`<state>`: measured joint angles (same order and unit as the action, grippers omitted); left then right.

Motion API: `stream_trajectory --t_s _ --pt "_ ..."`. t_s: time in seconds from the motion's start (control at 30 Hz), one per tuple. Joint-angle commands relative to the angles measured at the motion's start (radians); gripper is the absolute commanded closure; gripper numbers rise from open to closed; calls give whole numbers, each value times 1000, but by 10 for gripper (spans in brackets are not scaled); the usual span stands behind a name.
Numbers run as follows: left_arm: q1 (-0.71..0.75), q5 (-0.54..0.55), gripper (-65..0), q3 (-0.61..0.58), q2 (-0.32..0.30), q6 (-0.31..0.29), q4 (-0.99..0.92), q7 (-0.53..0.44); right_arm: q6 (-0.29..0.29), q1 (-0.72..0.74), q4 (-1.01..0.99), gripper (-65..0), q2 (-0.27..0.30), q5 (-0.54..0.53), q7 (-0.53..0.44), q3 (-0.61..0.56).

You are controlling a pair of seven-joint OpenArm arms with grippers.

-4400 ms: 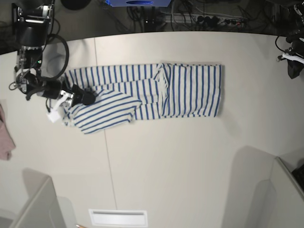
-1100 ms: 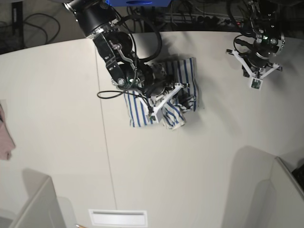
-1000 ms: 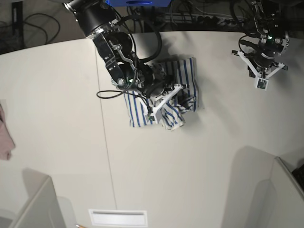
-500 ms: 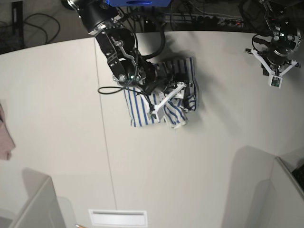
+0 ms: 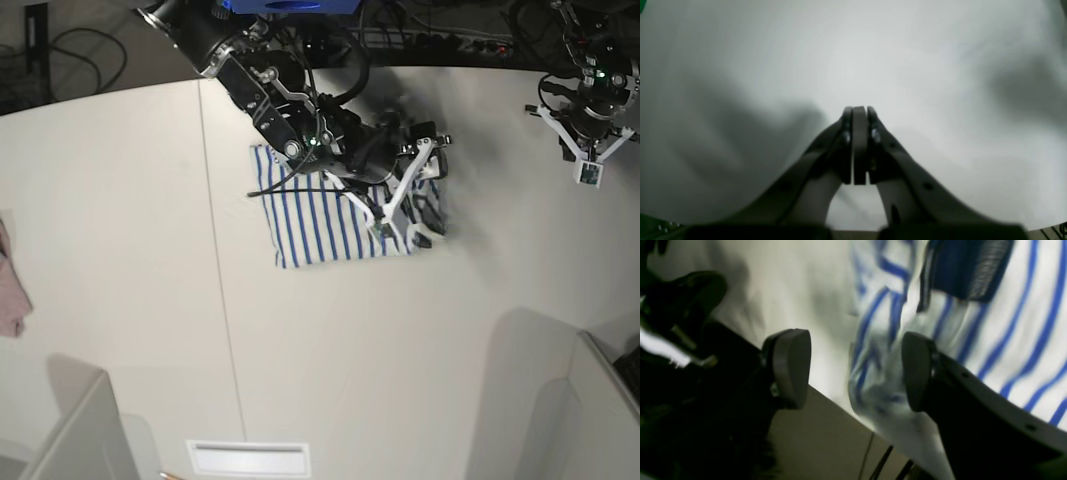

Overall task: Fold the T-shirt properly
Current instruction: 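Fold the held end over onto the folded stack with the right gripper, then grasp the folded bundle's edge with the left gripper and drag it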

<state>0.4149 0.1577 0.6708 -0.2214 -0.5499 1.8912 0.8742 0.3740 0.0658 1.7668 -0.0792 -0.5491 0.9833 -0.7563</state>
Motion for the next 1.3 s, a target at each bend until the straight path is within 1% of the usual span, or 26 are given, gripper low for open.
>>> stream_trajectory --t_s 0.0,0.03,0.07,0.17,0.23,0.3,0.33,0.4,0.43,0.47,0.57,0.63,0.73,0.83,0.87,0.93,1.0,1.07,1.1,1.2,1.27 --pt "-14 6 0 5 -14 4 15 -19 -42 25 21 -401 -11 -53 -8 -19" --pt "-21 6 0 5 -13 4 15 -19 -71 39 21 -401 -11 -88 -8 -35" --pt "-23 6 0 5 -13 4 15 -19 -82 50 20 -401 -11 -116 -8 -45" --pt "-23 6 0 5 -13 4 15 -19 -79 73 23 -398 -6 -134 -8 -45" --pt "-23 7 0 5 -9 3 17 -19 -79 75 28 -353 31 -137 -17 -10" --pt "-23 26 0 0 -6 3 17 -19 -79 65 60 -282 60 -137 -19 45" --pt "-23 64 0 2 -6 3 14 -19 -80 55 74 -228 78 -137 -19 77" --pt "-14 156 0 4 -9 3 3 -19 -80 30 97 -119 108 -134 -25 133" --pt "-12 225 0 4 -11 3 -3 -19 -82 15 107 -41 124 -137 -48 176" --pt "-7 290 0 0 -13 3 -8 -17 -83 -8 114 0 143 -139 -79 217" --pt "14 474 0 -10 -9 3 -5 -17 -83 -106 135 0 195 -141 -200 343" --pt "14 575 0 -29 -8 3 -8 -17 -85 -159 152 0 216 -141 -251 400" --pt "22 733 0 -73 -6 3 -9 -17 -86 -206 173 0 253 -141 -283 447" --pt "22 874 0 -76 -2 8 -34 -17 -86 -234 180 0 287 -141 -287 466" --pt "19 903 -54 -76 1 9 -46 -17 -86 -243 180 0 296 -141 -289 467" --pt "14 937 -253 -76 4 9 -74 -17 -86 -251 180 0 305 -141 -289 464" --pt "12 948 -434 -79 9 9 -94 -17 -86 -260 180 0 312 -141 -287 466" --pt "0 951 -589 -85 17 9 -103 -17 -86 -263 180 0 318 -141 -289 466" --pt "-7 948 -650 -85 29 9 -109 -17 -86 -263 180 0 318 -141 -284 466" --pt "-29 945 -650 -87 50 9 -137 -17 -86 -263 180 0 318 -141 -284 462" --pt "-55 945 -650 -121 52 9 -164 -17 -86 -263 180 0 318 -141 -284 461"
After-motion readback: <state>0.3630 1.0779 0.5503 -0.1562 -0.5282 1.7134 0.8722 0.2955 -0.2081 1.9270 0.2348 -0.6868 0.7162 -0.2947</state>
